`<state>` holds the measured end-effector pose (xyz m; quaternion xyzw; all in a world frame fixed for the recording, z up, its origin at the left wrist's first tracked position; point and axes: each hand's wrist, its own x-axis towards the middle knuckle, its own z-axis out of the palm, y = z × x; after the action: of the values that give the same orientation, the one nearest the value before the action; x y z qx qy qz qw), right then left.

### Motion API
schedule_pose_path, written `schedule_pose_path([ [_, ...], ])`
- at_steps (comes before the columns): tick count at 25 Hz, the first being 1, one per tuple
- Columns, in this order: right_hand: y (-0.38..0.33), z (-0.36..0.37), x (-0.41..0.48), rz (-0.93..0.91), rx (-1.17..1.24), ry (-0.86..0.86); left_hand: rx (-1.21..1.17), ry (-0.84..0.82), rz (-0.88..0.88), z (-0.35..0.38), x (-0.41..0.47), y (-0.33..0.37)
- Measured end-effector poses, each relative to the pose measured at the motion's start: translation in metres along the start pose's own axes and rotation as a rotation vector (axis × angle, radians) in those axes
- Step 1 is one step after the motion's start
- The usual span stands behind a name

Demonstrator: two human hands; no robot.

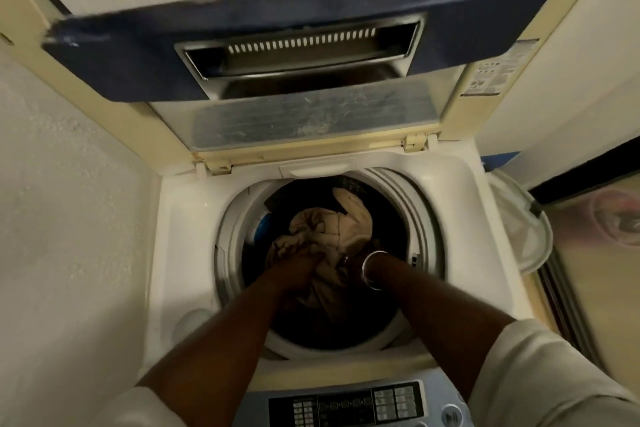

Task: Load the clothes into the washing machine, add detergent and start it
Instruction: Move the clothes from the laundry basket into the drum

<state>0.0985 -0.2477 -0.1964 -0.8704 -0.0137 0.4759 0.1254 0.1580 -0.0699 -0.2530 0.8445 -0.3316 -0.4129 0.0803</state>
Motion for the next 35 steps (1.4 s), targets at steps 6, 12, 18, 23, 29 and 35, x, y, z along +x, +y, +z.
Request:
schedule_pose_path([
  [6,-0.014,-0.038,-0.083,0.021,0.313,0.232,0.012,-0.019,-0.129,-0.072,-0.064,0.055],
  [12,-0.018,-0.056,-0.163,0.022,0.273,0.433,0.038,0.199,-0.059,-0.111,-0.120,0.126],
  [18,0.008,-0.027,-0.243,-0.057,0.126,0.720,0.073,0.464,-0.030,-0.099,-0.169,0.205],
  [23,0.064,0.012,-0.322,-0.060,0.091,0.884,0.079,0.619,0.038,-0.073,-0.188,0.305],
  [29,0.137,0.034,-0.391,-0.002,0.053,0.947,0.142,0.725,0.136,-0.051,-0.182,0.402],
  [35,0.205,0.030,-0.409,0.054,0.048,0.934,0.151,0.657,0.159,-0.058,-0.151,0.452],
])
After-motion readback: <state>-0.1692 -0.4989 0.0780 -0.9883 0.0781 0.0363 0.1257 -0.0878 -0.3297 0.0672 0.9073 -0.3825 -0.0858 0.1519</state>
